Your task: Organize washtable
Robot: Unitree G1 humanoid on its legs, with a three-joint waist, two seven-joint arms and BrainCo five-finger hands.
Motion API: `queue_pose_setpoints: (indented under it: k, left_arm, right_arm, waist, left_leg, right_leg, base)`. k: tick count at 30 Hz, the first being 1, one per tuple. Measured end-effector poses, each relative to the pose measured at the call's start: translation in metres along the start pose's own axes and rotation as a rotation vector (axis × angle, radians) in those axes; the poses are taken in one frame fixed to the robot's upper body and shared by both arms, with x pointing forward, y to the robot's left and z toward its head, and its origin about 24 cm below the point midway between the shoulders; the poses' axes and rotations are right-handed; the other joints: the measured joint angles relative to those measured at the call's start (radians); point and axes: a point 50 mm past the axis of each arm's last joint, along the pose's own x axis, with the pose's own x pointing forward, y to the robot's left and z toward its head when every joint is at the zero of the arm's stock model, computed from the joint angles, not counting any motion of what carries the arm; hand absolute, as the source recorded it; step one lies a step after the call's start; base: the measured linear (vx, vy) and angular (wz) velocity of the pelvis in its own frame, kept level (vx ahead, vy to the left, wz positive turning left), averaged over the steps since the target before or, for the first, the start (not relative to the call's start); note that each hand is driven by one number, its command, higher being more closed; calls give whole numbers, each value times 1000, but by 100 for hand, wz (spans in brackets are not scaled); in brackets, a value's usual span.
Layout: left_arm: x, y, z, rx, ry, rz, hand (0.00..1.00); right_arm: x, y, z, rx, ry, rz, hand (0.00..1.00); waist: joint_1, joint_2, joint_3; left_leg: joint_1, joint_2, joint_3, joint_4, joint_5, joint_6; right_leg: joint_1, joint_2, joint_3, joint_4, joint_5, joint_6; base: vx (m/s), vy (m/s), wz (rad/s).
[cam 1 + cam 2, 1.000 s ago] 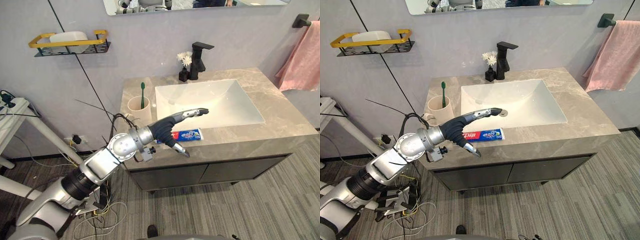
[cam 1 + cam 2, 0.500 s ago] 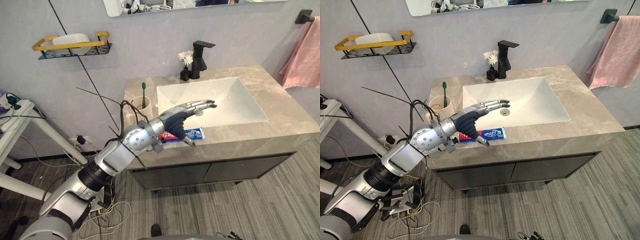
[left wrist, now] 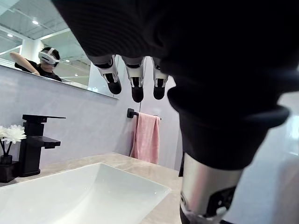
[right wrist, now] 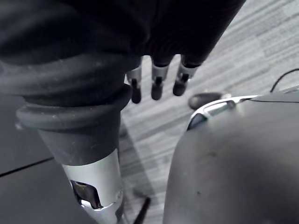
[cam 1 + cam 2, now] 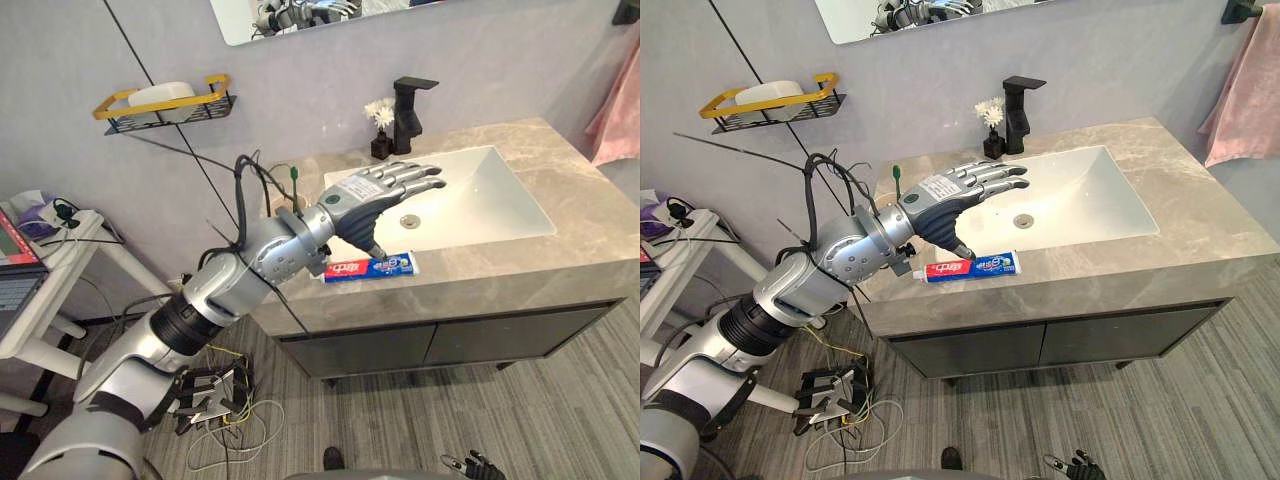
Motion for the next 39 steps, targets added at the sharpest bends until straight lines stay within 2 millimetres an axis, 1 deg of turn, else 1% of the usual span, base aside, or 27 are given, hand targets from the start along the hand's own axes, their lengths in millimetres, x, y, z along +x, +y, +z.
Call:
queue_pose_setpoints:
  k: [4,6,9,13,15,18,20,21,23,25,30,34,39]
  left_arm:
    - [5,-6,-15,23,55,-70,0]
    - [4,-9,-23,16,86,-83,0]
    - [2,-16,-39,3,157,-115,0]
    - [1,-17,-56,8,230,-161,0]
    - [0,-20,-60,4,249,-171,0]
    - [-4,-27,-71,1,305,-209,0]
    - [-6,-30,-78,-5,337,-220,0]
    - [-8,-31,-82,-9,359,-227,0]
    - [-10,-32,-88,-10,387,-234,0]
    - [-12,-31,-94,-3,414,-241,0]
    - [-18,-38,-102,3,456,-290,0]
    - [-17,-47,-99,12,438,-331,0]
    - [-16,-50,-97,9,421,-356,0]
  right_arm:
    - [0,-1,1,0,0,-2,0]
    - [0,-1,1,1,4,-3,0]
    - [0,-1,0,4,9,-4,0]
    - [1,0,1,6,9,-1,0]
    - [1,1,1,6,9,1,0]
    - [2,3,3,8,5,8,0]
    - [2,5,5,8,1,11,0]
    - [2,5,5,8,2,11,0]
    - [2,5,4,9,4,12,0]
    - [2,6,5,8,3,13,0]
    - [3,7,5,4,5,18,0]
    - [3,8,5,-8,7,22,0]
    - [3,6,3,-29,20,19,0]
  waist:
    - [-4,9,4]
    - [-7,13,7]
    - [-9,19,13]
    - [-11,15,24]
    - [-14,13,26]
    - [-27,9,39]
    - [-32,13,42]
    - [-34,8,45]
    - [-34,10,48]
    - [-33,5,58]
    - [-31,0,63]
    - [-29,2,63]
    - [-29,11,64]
  left_leg:
    - [0,5,-1,0,2,-4]
    - [0,6,-1,0,3,-4]
    - [0,6,-1,0,3,-4]
    - [-1,6,1,0,3,-4]
    - [-1,6,2,0,3,-4]
    - [-1,6,3,0,3,-4]
    - [-1,7,5,0,3,-4]
    - [-1,7,7,0,3,-4]
    - [0,8,9,0,3,-4]
    - [0,8,9,0,3,-4]
    - [0,6,9,1,3,-4]
    - [0,6,4,2,4,-5]
    - [0,5,-5,1,8,-6]
  right_leg:
    - [-1,6,1,1,-1,-1]
    - [-2,7,1,1,-1,-2]
    - [-3,7,1,1,-1,-2]
    - [-2,7,2,1,-1,-2]
    - [-3,7,3,1,-1,-2]
    - [-3,7,4,1,-1,-2]
    - [-4,7,6,2,-1,-2]
    - [-4,7,7,2,-1,-2]
    - [-4,7,9,2,-1,-2]
    - [-4,7,8,2,-1,-2]
    - [-3,6,6,2,-1,-2]
    - [0,6,2,3,-1,-2]
    - [5,6,-9,5,-1,-2]
  base:
    - [0,0,0]
    - [0,0,0]
    - [0,0,0]
    - [0,0,0]
    - [0,0,0]
    - [0,0,0]
    - [0,0,-2]
    - [0,0,-4]
    - [0,0,-2]
    - [0,0,0]
    - [0,0,0]
    - [0,0,2]
    - [-1,0,7]
